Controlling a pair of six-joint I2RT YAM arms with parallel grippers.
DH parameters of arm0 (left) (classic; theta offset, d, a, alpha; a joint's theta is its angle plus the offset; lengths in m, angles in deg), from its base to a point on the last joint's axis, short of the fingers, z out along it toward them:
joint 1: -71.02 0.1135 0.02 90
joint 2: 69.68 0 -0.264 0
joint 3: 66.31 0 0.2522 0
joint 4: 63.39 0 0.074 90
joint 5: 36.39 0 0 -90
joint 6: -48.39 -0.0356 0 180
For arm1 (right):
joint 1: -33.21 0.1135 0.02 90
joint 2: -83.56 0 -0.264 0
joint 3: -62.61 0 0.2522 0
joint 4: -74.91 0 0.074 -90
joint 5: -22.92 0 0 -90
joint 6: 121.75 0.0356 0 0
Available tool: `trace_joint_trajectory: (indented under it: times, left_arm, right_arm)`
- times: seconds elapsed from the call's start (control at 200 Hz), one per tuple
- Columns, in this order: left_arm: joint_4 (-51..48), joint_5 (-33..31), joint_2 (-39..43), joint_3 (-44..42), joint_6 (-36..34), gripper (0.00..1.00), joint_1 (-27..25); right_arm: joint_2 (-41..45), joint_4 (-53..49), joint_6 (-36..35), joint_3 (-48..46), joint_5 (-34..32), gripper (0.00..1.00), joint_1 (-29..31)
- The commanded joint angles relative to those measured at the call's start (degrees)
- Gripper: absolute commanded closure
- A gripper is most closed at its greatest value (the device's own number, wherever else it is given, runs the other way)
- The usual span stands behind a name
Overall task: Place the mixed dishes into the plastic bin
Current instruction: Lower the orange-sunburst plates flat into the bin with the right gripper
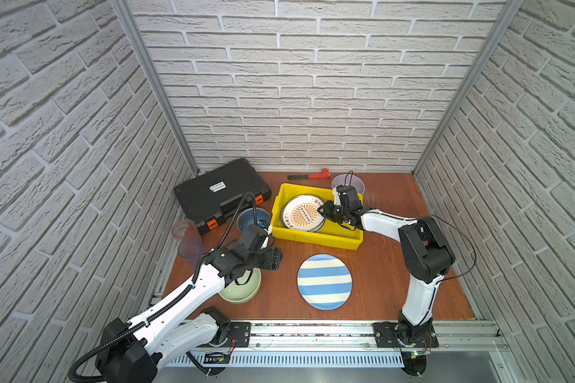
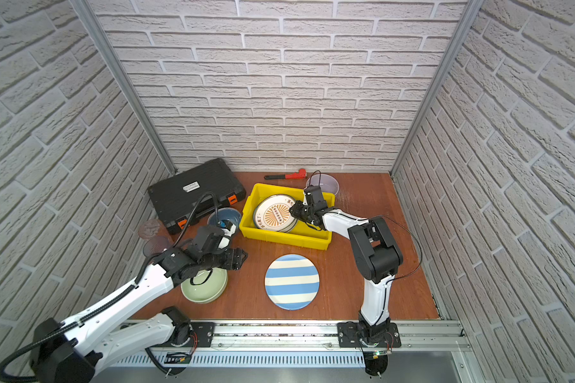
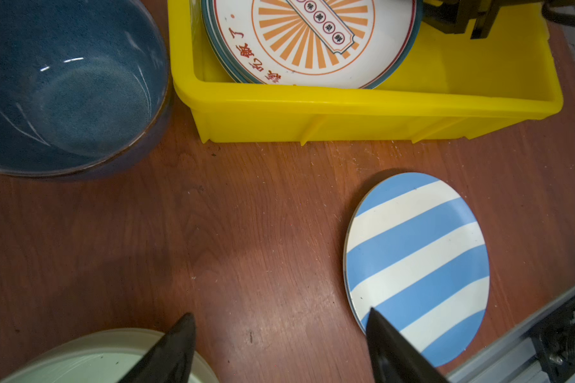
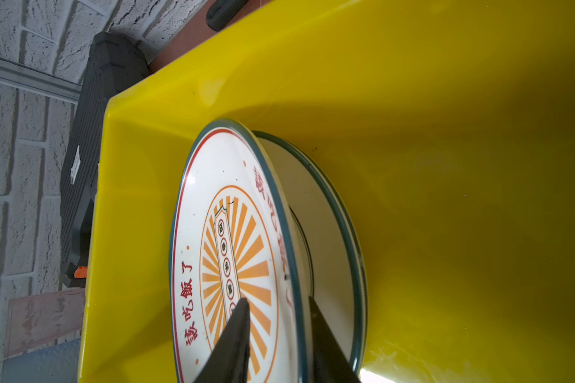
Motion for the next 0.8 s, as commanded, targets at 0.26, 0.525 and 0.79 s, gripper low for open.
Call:
trace_joint_trajectory:
  times: [0.26, 0.525, 0.79]
  left_arm:
    - [1.16, -0.07, 0.05, -0.86, -0.68, 0.2, 0.56]
    - [1.38, 0.06, 0.04, -0.98, -0.59, 0.2, 0.64]
    - [1.69, 0.21, 0.02, -1.15, -0.51, 0.2, 0.65]
  right_arm:
    - [-0.26, -4.71, -4.73, 2.28, -3.47, 0.62, 0.01]
    - [0.81, -8.94, -8.03, 3.07, -6.57, 0.57, 0.57]
    - [2.17, -14.8, -12.17, 5.07, -10.9, 0.53, 1.76]
